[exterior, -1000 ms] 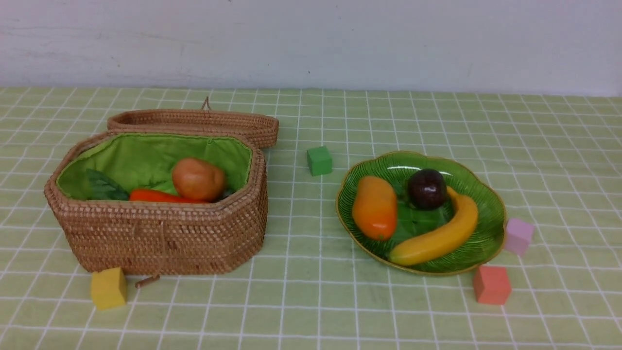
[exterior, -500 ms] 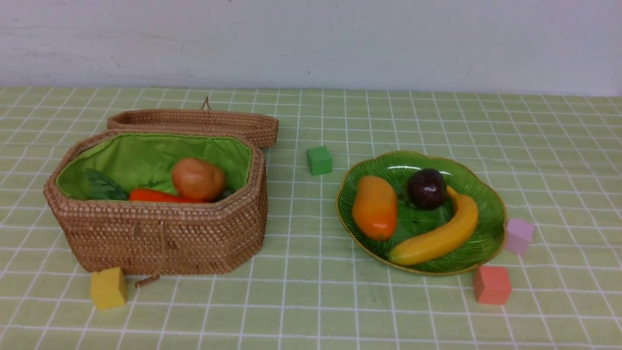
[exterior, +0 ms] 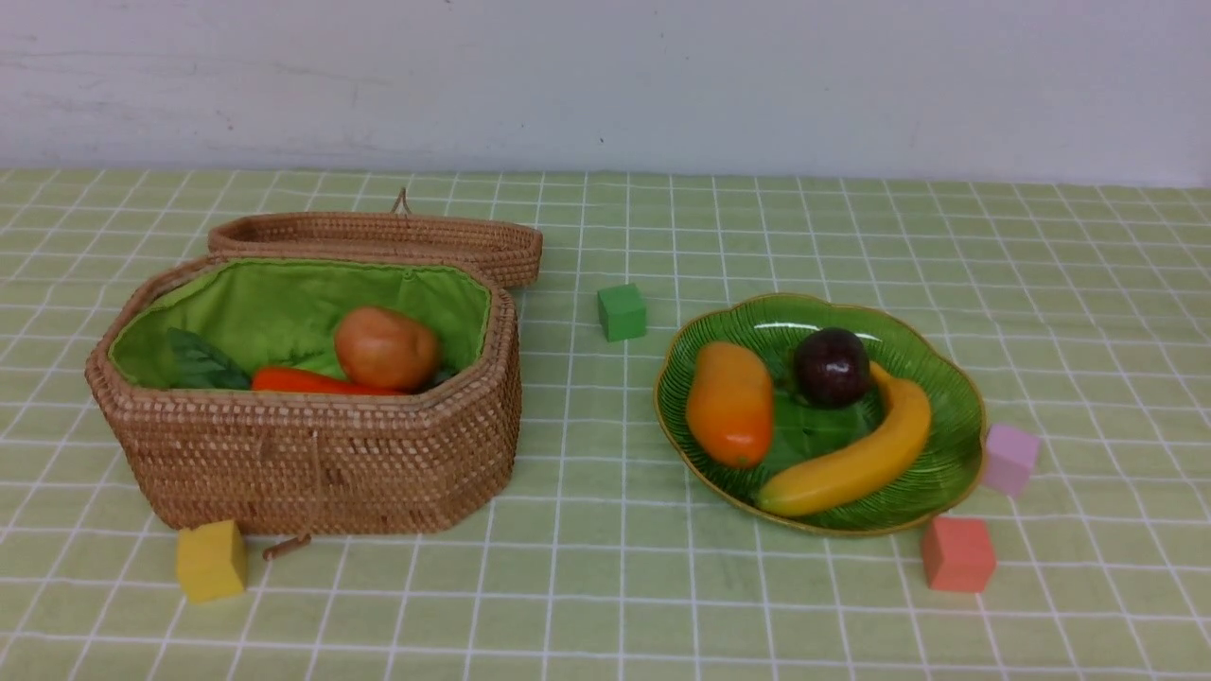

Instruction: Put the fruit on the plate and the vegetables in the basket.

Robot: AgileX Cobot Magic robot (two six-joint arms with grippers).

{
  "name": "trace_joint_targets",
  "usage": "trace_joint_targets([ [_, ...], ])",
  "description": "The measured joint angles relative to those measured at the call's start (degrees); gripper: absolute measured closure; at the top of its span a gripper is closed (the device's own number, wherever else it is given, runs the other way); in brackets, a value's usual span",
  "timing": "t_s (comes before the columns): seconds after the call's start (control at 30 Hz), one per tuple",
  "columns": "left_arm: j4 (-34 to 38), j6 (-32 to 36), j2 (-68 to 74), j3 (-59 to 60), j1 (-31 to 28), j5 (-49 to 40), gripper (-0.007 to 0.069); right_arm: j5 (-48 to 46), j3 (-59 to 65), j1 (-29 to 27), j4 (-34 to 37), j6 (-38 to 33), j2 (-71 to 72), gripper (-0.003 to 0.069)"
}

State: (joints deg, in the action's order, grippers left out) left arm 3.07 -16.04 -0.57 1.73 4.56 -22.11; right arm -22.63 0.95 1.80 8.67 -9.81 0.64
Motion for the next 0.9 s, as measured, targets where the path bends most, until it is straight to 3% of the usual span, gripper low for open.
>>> trace_joint_targets([
  [0.9, 0.0, 0.0, 0.0, 0.0, 0.0, 0.0, 0.0633, 0.0, 0.0, 0.0, 0.0, 0.0, 0.0, 0.0575],
])
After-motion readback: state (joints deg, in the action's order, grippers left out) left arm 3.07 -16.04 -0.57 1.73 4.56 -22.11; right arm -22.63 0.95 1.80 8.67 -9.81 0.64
